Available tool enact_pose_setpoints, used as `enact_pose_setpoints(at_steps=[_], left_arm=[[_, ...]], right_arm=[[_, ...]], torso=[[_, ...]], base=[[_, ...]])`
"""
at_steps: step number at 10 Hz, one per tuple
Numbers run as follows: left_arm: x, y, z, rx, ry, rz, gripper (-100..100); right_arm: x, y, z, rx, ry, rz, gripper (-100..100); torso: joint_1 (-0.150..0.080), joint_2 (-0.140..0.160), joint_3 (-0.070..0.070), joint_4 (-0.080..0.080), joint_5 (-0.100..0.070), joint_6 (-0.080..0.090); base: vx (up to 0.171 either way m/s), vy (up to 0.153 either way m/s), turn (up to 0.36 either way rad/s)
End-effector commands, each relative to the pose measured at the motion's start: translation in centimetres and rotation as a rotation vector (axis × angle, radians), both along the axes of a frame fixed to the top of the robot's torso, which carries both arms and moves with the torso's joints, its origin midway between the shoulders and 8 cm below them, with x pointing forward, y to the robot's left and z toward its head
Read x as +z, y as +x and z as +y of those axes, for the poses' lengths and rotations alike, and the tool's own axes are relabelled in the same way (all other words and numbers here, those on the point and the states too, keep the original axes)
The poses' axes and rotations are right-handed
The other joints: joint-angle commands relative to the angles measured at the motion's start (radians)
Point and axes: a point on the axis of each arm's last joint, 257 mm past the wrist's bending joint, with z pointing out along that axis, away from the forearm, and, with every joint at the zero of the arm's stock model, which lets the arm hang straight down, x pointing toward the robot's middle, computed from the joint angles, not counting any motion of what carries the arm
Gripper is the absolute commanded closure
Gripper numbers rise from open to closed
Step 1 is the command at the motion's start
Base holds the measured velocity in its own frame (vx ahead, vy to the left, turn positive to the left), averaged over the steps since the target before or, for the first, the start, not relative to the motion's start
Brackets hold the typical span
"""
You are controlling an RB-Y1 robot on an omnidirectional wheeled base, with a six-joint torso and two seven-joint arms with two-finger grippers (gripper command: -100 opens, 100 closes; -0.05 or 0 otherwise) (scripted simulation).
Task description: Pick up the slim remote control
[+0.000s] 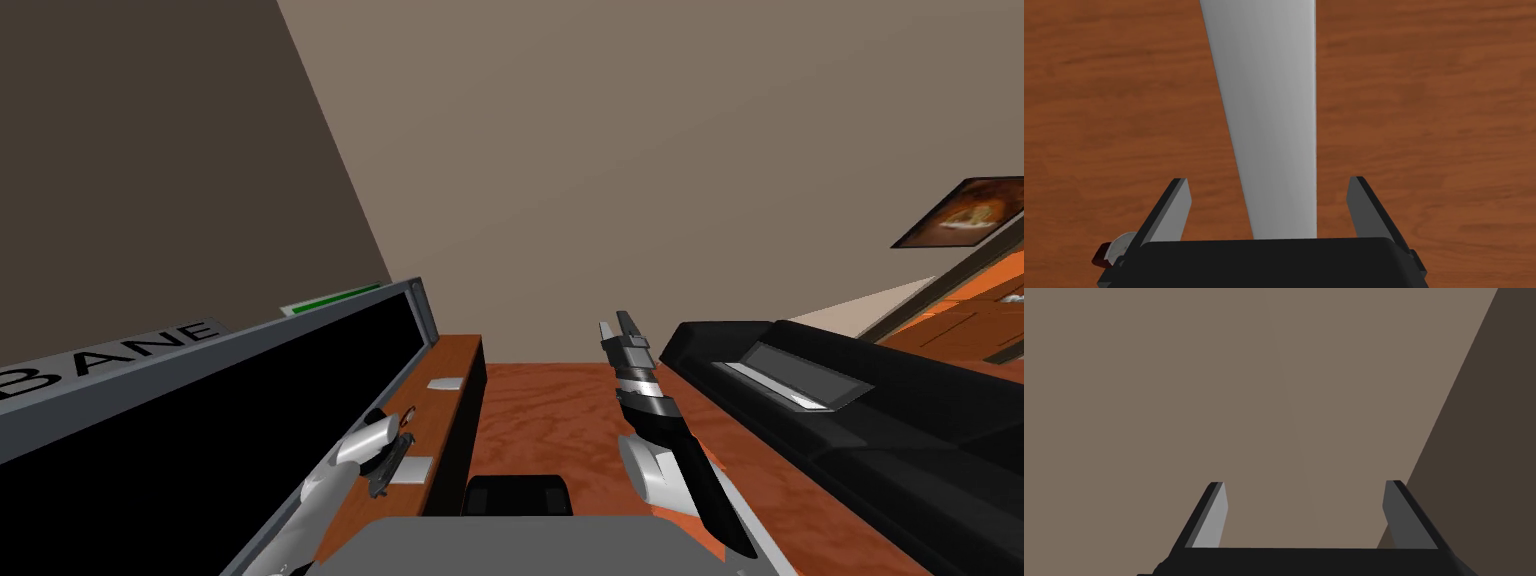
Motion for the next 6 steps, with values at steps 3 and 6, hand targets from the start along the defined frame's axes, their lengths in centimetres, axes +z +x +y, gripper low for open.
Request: enact_pose_setpoints(at_steps=[3, 6], left_arm=[[-0.5, -0.5, -1.2, -0.01, -0.041, 0.032, -100], [-1.1, -1.9, -0.7, -0.038, -0.046, 0.036, -100]], right_arm=[[0.0, 0.0, 0.0, 0.0, 0.0, 0.0, 0], [0.0, 0.0, 0.0, 0.0, 0.0, 0.0, 0]], torso=[[0.0, 0.001, 0.0, 0.0, 0.0, 0.0], [-0.004, -0.002, -0.001, -0.001, -0.001, -0.001]], base=[[-0.014, 0.04, -0.084], [0.049, -0.019, 0.07]])
